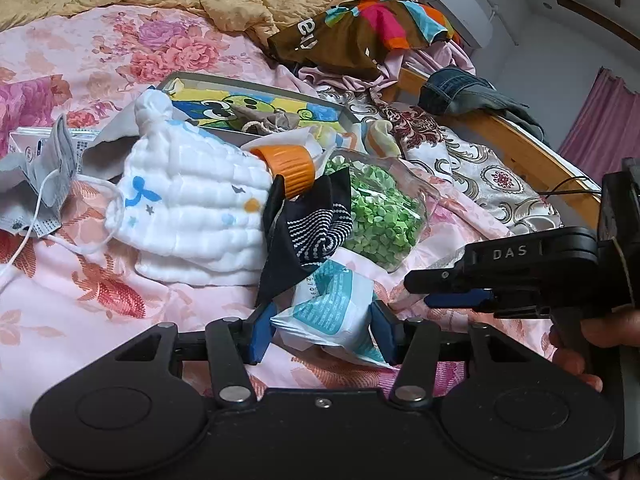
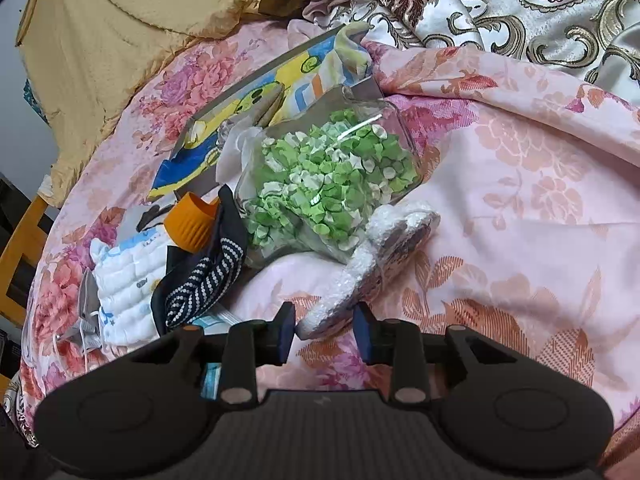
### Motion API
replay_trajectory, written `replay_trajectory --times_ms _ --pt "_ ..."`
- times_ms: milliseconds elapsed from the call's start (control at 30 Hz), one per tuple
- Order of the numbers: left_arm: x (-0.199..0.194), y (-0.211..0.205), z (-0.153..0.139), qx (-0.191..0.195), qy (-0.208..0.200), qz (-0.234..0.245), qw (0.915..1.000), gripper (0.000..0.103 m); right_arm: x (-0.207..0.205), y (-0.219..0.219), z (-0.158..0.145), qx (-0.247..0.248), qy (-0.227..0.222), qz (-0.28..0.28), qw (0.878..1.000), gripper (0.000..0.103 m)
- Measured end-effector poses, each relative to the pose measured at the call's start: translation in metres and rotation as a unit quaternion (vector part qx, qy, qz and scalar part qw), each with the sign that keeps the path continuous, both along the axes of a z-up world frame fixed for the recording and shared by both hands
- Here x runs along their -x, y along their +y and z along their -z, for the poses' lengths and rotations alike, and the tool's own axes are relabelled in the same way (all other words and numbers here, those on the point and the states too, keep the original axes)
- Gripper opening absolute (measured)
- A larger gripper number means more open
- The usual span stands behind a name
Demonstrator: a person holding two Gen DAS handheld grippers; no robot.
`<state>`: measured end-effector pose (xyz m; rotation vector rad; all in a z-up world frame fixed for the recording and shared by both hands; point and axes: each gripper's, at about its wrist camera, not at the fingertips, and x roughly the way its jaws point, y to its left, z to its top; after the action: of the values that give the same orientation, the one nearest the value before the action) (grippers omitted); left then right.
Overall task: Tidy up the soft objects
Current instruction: 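Grasp the blue-white wipes pack with the left gripper while the right gripper grasps the sparkly white strip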
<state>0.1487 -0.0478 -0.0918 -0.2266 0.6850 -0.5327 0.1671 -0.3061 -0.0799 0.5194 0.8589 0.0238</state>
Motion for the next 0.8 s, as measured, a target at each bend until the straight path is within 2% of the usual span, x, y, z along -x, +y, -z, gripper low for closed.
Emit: replay_trajectory --times_ms 67,167,200,333,400,700,800 --pt "0.0 -0.001 0.0 0.0 0.0 0.002 1.0 0.053 -0.003 -0.001 0.005 -0.002 0.017 0.002 1.0 0.043" --pt "0.001 -0.002 0.0 -0.001 -0.002 0.003 1.0 0.053 -0.009 -0.006 0.013 -0.014 0.045 0.018 0.999 0.043" --pt "0.002 -0.002 0.0 -0.001 -0.002 0.003 1.0 0.053 -0.008 -0.007 0.013 -0.018 0.043 0.02 0.999 0.042" --pt "0.004 -0.001 0.0 0.0 -0.007 0.003 1.0 0.053 -0.006 -0.005 0.012 -0.009 0.035 0.016 0.999 0.02" --pt "0.005 -0.001 -0.001 -0.002 -0.011 0.001 0.9999 0.052 -0.005 -0.006 0.011 -0.01 0.03 0.017 0.999 0.014" --pt "0.02 0.002 -0.008 0.003 -0.024 -0.014 0.9996 0.051 0.003 0.004 -0.004 0.018 -0.006 -0.002 1.0 0.014" --pt "0.025 0.003 -0.013 0.009 -0.026 -0.021 0.9994 0.051 0.009 0.008 -0.011 0.026 -0.024 -0.012 0.999 0.011"
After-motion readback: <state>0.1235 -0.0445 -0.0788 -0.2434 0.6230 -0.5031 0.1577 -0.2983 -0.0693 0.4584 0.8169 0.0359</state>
